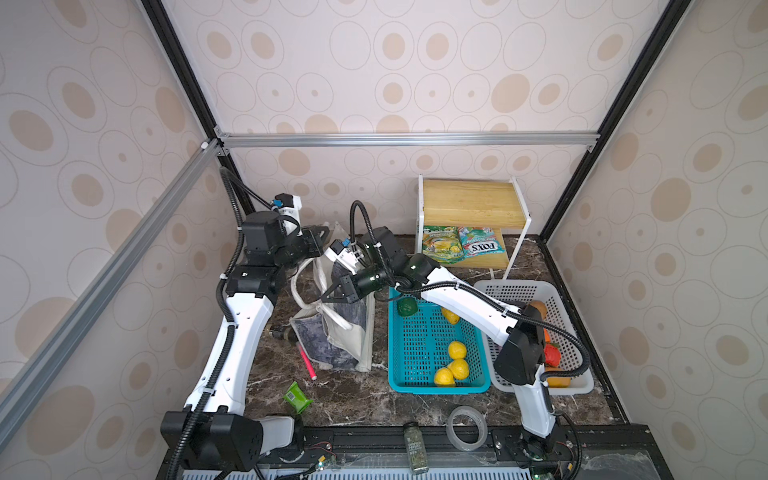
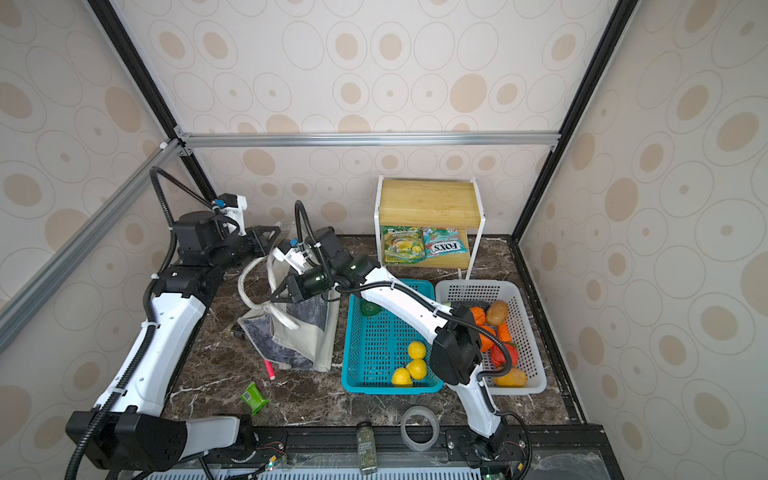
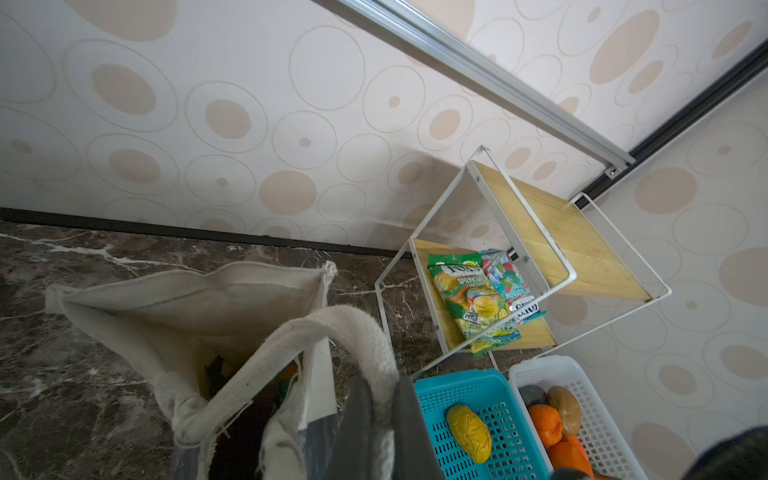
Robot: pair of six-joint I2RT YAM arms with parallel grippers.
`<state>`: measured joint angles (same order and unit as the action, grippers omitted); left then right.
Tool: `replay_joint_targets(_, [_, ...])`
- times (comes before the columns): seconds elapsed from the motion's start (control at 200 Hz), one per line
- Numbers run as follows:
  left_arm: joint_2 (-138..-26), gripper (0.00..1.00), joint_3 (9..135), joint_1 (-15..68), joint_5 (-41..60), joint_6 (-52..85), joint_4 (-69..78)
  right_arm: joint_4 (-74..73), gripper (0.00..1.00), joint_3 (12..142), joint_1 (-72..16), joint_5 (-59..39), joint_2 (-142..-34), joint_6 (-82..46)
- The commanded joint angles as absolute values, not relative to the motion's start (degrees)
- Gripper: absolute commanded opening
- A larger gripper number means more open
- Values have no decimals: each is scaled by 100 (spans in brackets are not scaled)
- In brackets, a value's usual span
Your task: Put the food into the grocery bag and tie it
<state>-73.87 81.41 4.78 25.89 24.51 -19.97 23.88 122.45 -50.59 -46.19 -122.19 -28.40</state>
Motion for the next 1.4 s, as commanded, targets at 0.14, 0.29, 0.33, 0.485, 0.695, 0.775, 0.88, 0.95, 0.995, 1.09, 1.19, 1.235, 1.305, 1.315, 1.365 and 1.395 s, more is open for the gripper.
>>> replay_joint_targets(0.14, [-6934, 5, 8244, 677, 1997, 2208, -2339, 418, 4, 13043, -4804, -4935, -13029, -4446])
replay_joint_targets(0.29, [-6973, 5, 8111, 677, 2118, 2167, -2439, 151, 4, 13342, -4697, -4656, -13328, -4672])
replay_joint_targets(0.33, [-6971, 5, 8035, 688, 2109, 2139, -2479, 230, 4, 13466, -4680, -4553, -13411, -4679])
replay_joint_targets(0.485, [-6729, 6, 7621, 694, 1892, 2058, -2505, -234, 5, 13344, -4565, -4336, -13465, -5067])
replay_joint_targets(0.695, [-6834, 21, 7461, 1177, 1951, 1837, -3060, -425, 7, 13883, -4561, -4158, -13783, -5303])
replay_joint_targets(0.775, [-6637, 33, 7280, 1222, 1877, 1873, -2971, -748, 8, 13746, -4557, -4161, -13824, -5501])
replay_joint_targets(0.88, [-6467, 41, 7396, 1222, 1278, 1673, -3090, -556, 11, 13600, -4563, -4261, -13738, -5275])
replay_joint_targets(0.95, [-6461, 49, 7399, 1172, 924, 1595, -3094, -703, 18, 13222, -4564, -4249, -13512, -5166])
replay_joint_targets(0.995, [-6452, 52, 7278, 1083, 1063, 1640, -2936, -841, 21, 12822, -4567, -4247, -13382, -5138])
replay_joint_targets(1.09, [-6319, 53, 6925, 1020, 1271, 1881, -2399, -984, 23, 12464, -4553, -4245, -13233, -5122])
replay_joint_targets(1.19, [-6091, 55, 6733, 966, 1121, 2043, -1989, -991, 23, 12453, -4527, -4333, -13240, -5113])
replay_joint_targets(1.235, [-6061, 55, 6756, 896, 1153, 2050, -1915, -991, 23, 12452, -4525, -4361, -13236, -5106])
replay_joint_targets(1.305, [-6156, 52, 6840, 708, 1431, 2052, -1912, -1020, 24, 12391, -4522, -4347, -13194, -5081])
replay_joint_targets(1.315, [-6177, 50, 6849, 669, 1485, 2060, -1915, -1037, 24, 12381, -4521, -4343, -13186, -5087])
replay_joint_targets(1.365, [-6313, 42, 6888, 532, 1941, 2099, -1895, -1112, 24, 12342, -4526, -4380, -13162, -5099])
replay_joint_targets(1.395, [-6399, 40, 6922, 486, 2093, 2109, -1929, -1185, 25, 12304, -4521, -4409, -13137, -5134])
